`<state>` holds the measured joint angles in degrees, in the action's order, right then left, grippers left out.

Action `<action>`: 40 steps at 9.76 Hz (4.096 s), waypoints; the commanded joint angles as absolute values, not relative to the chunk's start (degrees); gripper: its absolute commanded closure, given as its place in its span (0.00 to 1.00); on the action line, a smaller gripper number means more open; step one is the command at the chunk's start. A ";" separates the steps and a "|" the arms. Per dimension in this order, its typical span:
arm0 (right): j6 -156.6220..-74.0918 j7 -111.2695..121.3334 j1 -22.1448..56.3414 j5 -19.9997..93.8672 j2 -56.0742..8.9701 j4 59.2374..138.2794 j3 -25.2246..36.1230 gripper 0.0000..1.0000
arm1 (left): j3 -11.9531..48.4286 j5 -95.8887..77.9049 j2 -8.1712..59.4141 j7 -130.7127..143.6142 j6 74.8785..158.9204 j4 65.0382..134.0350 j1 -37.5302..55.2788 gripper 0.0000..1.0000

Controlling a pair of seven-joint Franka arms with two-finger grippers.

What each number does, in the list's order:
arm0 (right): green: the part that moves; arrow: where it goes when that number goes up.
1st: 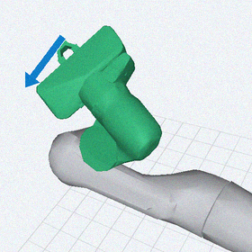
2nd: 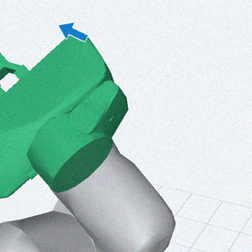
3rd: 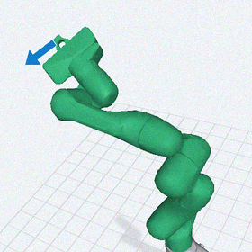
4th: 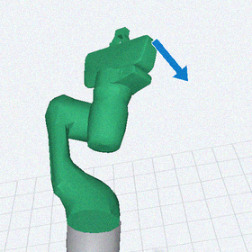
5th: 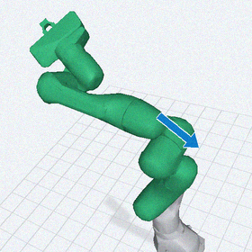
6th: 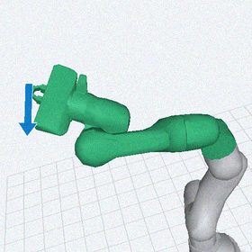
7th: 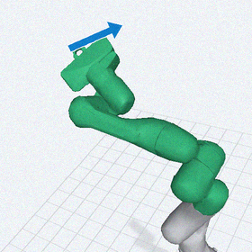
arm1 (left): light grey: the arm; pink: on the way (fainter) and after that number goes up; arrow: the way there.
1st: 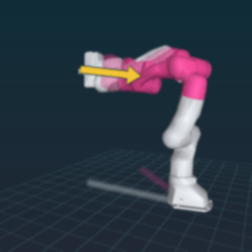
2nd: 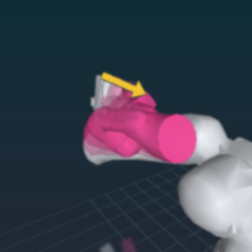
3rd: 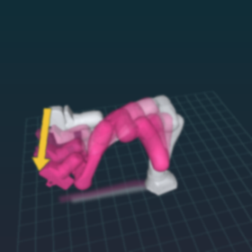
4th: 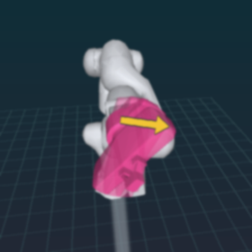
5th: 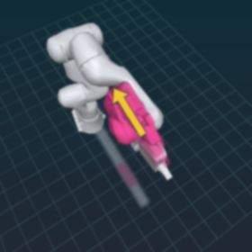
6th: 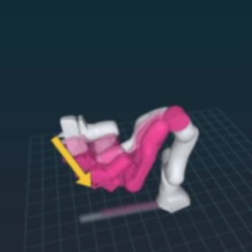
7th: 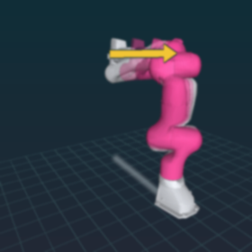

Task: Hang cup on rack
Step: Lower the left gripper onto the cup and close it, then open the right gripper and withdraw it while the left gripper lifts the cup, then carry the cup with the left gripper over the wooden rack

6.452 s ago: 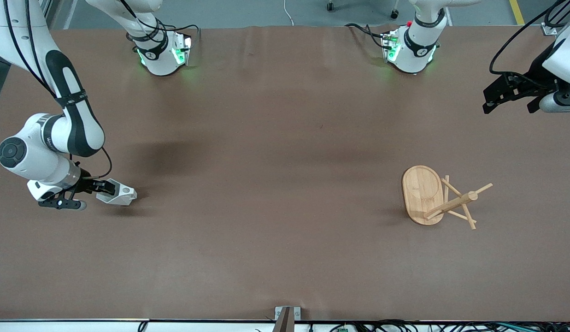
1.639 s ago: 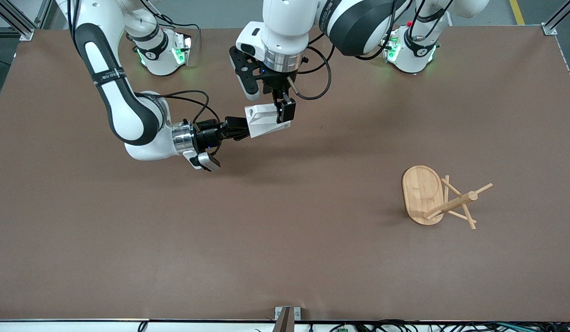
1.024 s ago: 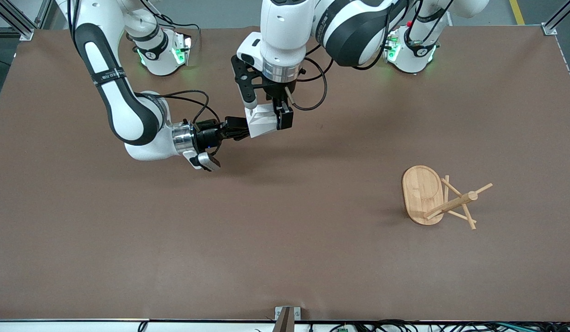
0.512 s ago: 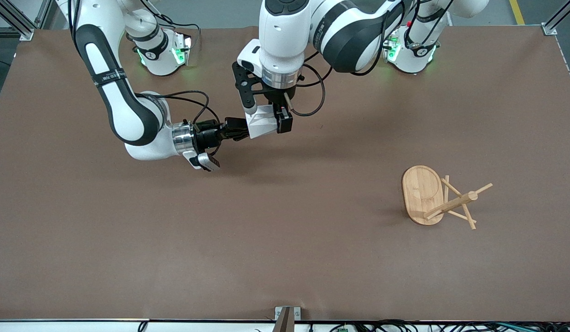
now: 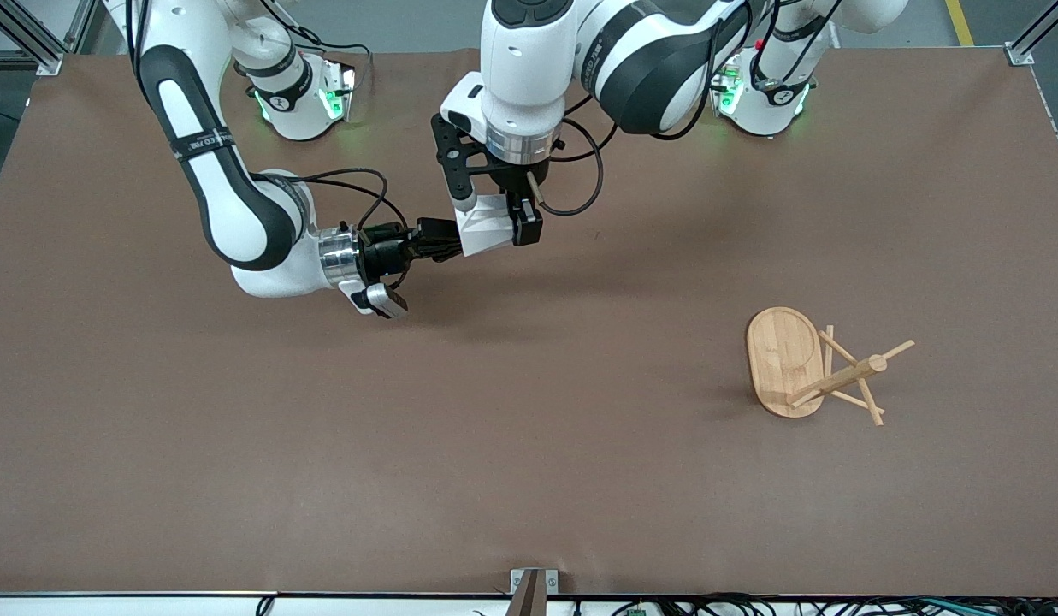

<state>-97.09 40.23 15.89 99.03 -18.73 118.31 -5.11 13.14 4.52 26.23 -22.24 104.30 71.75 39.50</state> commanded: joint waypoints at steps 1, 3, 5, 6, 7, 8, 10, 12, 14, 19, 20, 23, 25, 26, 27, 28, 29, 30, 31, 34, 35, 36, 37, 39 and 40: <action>-96.59 40.26 15.65 100.72 -17.32 119.27 -5.27 0.00 | 13.10 6.06 27.16 -22.06 103.80 71.46 39.73 0.90; -96.16 38.25 15.12 100.46 -16.62 119.27 -4.92 0.00 | 13.18 6.15 27.16 -21.97 103.89 71.46 39.46 0.90; -94.57 36.39 11.36 96.62 -15.56 119.09 -4.83 0.00 | 13.10 5.98 26.55 -21.54 103.28 71.54 39.11 0.90; -94.48 33.95 9.60 92.76 -14.95 118.57 -4.75 0.00 | 13.01 5.80 26.28 -21.01 102.92 71.54 38.94 0.90; -93.70 31.14 6.62 87.42 -13.72 117.61 -4.75 0.00 | 12.66 5.54 25.67 -20.83 101.53 71.54 38.76 0.90; -92.21 27.20 3.98 82.23 -13.45 115.60 -4.75 0.00 | 12.66 5.54 25.06 -18.31 100.38 71.54 36.93 0.90; -92.28 19.46 -1.99 66.45 -13.10 110.16 -4.57 0.00 | 12.57 5.36 23.39 -12.08 96.79 71.54 34.73 0.89; -93.59 13.22 -6.48 47.92 -13.18 102.70 -4.57 0.00 | 13.01 4.84 21.37 -1.29 95.10 71.54 31.91 0.89; -96.48 9.08 -7.21 30.24 -13.10 98.54 -4.57 0.00 | 12.57 4.92 20.74 4.03 94.57 71.54 28.77 0.89; -99.76 3.42 -7.03 2.56 -4.41 95.74 -3.88 0.00 | 12.48 7.12 18.90 18.01 90.63 71.54 21.20 0.89; -96.01 3.08 -6.60 0.29 -4.31 91.45 -2.56 0.00 | 12.74 5.99 18.55 16.97 89.57 72.15 18.05 0.88; -84.22 -3.74 -5.72 -0.26 0.76 85.87 -0.44 0.00 | 12.57 2.47 13.39 15.57 98.20 87.28 13.73 0.87; -78.60 -4.40 -5.97 -0.17 1.41 82.73 -0.70 0.00 | 9.78 -0.07 8.64 8.48 105.35 99.26 13.01 0.87; -78.66 -4.48 -5.89 0.09 1.23 81.57 -0.53 0.00 | 9.23 -1.57 6.35 3.65 107.99 104.54 12.75 0.87; -78.92 -4.57 -5.71 0.17 1.23 81.82 -0.53 0.00 | 8.88 -1.84 4.15 -1.36 110.19 109.11 10.92 0.87; -79.36 -4.31 -5.63 -0.26 1.14 81.91 -0.61 0.00 | 8.53 -1.85 2.48 -4.97 111.26 112.47 10.29 0.87; -79.37 -3.00 -5.71 -0.70 1.14 81.91 -0.62 0.00 | 8.26 -1.85 1.07 -6.05 111.97 115.37 9.76 0.87; -79.37 -0.90 -5.71 -2.79 1.14 81.91 -0.62 0.00 | 8.09 -1.85 -0.25 -7.72 114.32 118.71 9.41 0.87; -79.80 -0.88 -5.71 -3.16 0.97 81.74 -0.62 0.00 | 7.30 -1.85 -0.44 -10.08 116.17 120.48 8.53 0.87; -80.33 -1.58 -5.71 -2.29 0.88 81.91 -0.62 0.00 | 5.02 -1.85 0.96 -13.96 118.03 120.59 8.35 0.87; -80.33 -1.58 -5.71 -2.29 0.79 81.83 -0.53 0.00 | 4.14 -1.76 1.58 -14.93 118.12 119.89 8.35 0.87; -80.33 -1.41 -5.80 -2.29 0.44 81.65 -0.53 0.00 | 4.04 -1.76 2.28 -15.55 118.12 118.75 8.35 0.87; -81.12 -1.41 -5.71 -1.94 0.35 81.74 -0.53 0.00 | 3.96 -1.76 3.16 -16.25 118.12 117.00 8.26 0.87; -81.74 -1.23 -5.80 -1.76 0.26 81.83 -0.61 0.00 | 3.69 -1.84 5.96 -16.87 118.39 114.18 8.35 0.87; -82.09 -1.23 -5.71 -1.50 0.26 81.83 -0.53 0.00 | 3.69 -1.85 6.50 -16.87 119.69 114.08 8.44 0.87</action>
